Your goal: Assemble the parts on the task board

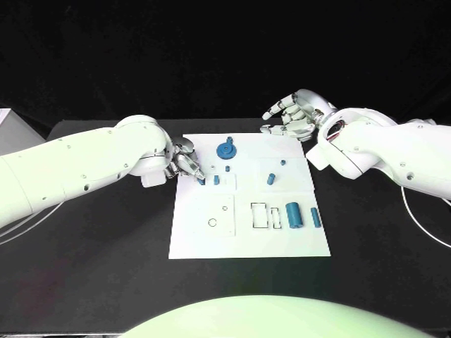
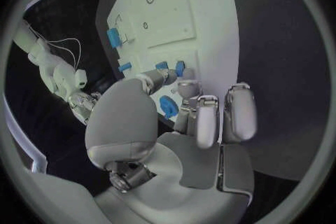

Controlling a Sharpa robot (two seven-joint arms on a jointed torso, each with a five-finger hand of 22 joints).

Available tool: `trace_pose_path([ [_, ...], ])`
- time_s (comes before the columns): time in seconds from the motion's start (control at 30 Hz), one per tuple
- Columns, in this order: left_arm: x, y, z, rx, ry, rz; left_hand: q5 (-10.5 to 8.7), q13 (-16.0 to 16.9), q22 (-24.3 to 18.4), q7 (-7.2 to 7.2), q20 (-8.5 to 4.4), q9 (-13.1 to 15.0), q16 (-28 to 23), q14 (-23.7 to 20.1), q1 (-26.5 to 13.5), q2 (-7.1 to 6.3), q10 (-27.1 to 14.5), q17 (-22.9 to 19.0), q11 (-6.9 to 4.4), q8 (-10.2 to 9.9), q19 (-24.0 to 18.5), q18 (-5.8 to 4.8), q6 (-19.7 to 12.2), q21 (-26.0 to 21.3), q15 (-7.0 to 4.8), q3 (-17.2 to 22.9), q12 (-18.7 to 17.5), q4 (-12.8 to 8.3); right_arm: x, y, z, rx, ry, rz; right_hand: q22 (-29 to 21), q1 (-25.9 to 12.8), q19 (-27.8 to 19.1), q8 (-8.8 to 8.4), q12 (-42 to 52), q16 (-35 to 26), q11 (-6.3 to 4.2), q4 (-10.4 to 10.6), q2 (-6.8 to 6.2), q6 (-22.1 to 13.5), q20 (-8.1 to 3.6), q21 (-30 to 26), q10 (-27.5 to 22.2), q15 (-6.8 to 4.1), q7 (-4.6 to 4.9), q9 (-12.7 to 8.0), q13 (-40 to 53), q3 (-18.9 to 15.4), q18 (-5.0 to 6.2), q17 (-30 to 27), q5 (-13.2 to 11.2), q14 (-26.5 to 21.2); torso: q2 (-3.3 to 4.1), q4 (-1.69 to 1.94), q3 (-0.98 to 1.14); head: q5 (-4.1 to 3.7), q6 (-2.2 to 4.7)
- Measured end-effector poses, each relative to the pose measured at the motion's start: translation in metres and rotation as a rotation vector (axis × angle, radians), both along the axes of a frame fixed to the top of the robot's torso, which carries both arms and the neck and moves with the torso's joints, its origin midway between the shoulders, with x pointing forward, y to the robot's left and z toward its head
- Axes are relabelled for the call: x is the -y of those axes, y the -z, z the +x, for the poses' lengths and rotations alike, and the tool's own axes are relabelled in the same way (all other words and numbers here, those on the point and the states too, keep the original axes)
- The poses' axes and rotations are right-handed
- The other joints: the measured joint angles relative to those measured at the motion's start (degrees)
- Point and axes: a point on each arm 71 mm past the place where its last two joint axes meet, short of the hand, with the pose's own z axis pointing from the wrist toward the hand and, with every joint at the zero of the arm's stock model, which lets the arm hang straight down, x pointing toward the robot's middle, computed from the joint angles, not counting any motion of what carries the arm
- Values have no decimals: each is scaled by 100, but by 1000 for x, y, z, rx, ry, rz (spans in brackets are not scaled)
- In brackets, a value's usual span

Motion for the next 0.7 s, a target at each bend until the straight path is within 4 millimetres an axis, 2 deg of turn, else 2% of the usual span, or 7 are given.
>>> trace_pose_path([
  [0.7, 5, 1, 1, -9, 5, 19, 5, 63, 5, 0, 0, -15, 22, 0, 0, 0, 35, 0, -11, 29, 0, 0, 0, 22, 1, -2, 23, -3, 0, 0, 0, 0, 0, 0, 0, 0, 0, 0, 0, 0, 0, 0, 0, 0, 0, 0, 0, 0, 0, 0, 5, 0, 0, -1, 0, 0, -6, 0, 3, -39, -36],
])
